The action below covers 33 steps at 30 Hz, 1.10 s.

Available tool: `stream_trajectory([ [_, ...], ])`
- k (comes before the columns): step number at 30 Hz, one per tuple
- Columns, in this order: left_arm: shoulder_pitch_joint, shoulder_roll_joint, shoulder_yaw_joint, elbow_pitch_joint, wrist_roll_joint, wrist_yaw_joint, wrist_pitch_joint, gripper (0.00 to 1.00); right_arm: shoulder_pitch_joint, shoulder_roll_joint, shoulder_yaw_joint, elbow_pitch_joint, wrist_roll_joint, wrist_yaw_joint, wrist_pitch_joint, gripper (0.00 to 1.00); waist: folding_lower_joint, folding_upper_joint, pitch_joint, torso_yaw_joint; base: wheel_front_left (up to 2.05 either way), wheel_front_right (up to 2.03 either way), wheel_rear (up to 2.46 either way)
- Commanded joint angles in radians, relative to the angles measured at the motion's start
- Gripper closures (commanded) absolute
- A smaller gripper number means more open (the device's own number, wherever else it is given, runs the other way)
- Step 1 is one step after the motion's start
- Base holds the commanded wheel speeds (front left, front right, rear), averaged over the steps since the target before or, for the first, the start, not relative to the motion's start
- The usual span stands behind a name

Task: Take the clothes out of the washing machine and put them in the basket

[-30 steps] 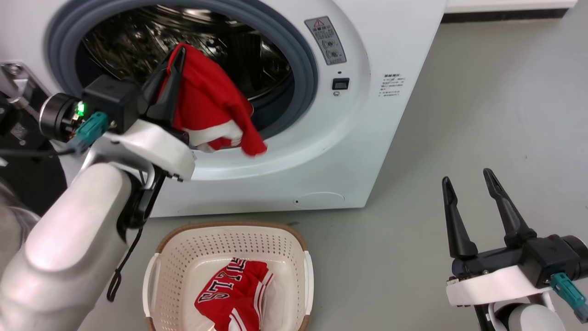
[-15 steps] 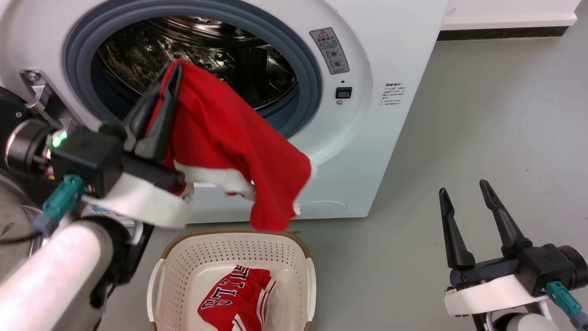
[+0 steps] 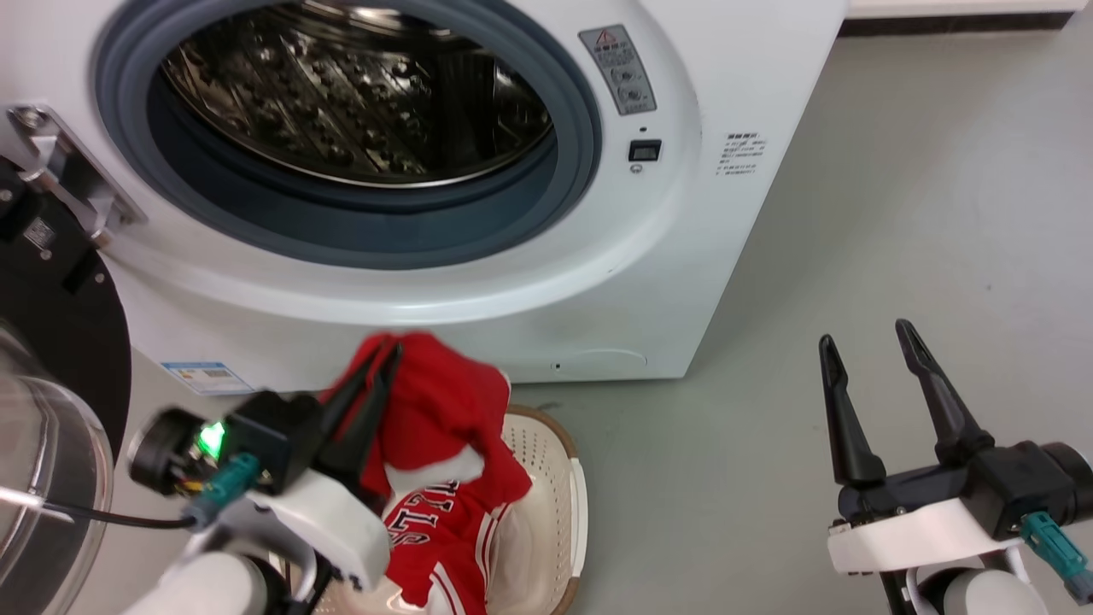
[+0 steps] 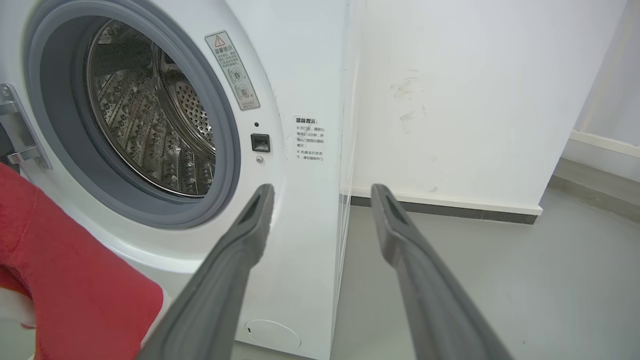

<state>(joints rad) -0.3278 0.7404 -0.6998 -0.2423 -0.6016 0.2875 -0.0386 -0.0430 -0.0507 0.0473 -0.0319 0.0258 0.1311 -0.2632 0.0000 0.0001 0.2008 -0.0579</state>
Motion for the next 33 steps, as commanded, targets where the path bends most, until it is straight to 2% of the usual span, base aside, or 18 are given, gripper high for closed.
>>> stream_trajectory([
  [1, 0.024, -0.016, -0.007, 0.023, -0.015, -0.013, -0.012, 1.00, -0.016, 0.001, 0.002, -0.005, -0.004, -0.001, -0.002, 0.00, 0.0000, -0.0001, 0.022, 0.001, 0.00, 0.00, 0.00],
  [4, 0.041, -0.026, -0.039, 0.105, -0.017, -0.043, -0.024, 1.00, -0.032, 0.001, 0.000, -0.013, -0.008, -0.001, -0.002, 0.00, 0.0000, -0.0001, 0.062, 0.000, 0.00, 0.00, 0.00],
  [8, 0.019, -0.083, -0.080, 0.255, -0.020, -0.096, -0.049, 1.00, -0.067, 0.001, -0.004, -0.018, -0.013, -0.001, -0.002, 0.00, 0.0000, -0.0001, 0.133, -0.007, 0.00, 0.00, 0.00],
  [18, -0.162, -0.284, -0.143, 0.782, -0.020, -0.237, -0.093, 1.00, -0.167, 0.001, 0.001, -0.039, 0.003, -0.001, -0.002, 0.00, 0.0000, -0.0001, 0.340, -0.050, 0.00, 0.00, 0.00],
  [22, -0.261, -0.337, -0.169, 0.986, 0.007, -0.284, -0.099, 1.00, -0.207, 0.001, -0.006, -0.050, 0.015, -0.001, -0.002, 0.00, 0.0000, -0.0001, 0.425, -0.080, 0.00, 0.00, 0.00],
  [28, -0.404, -0.414, -0.219, 1.226, 0.055, -0.340, -0.093, 1.00, -0.247, 0.001, -0.029, -0.062, 0.027, -0.001, -0.002, 0.00, 0.0000, -0.0001, 0.536, -0.106, 0.00, 0.00, 0.00],
  [33, -0.497, -0.459, -0.249, 1.387, 0.081, -0.358, -0.053, 1.00, -0.273, 0.001, -0.029, -0.068, 0.038, -0.001, -0.002, 0.00, 0.0000, -0.0001, 0.608, -0.121, 0.00, 0.00, 0.00],
])
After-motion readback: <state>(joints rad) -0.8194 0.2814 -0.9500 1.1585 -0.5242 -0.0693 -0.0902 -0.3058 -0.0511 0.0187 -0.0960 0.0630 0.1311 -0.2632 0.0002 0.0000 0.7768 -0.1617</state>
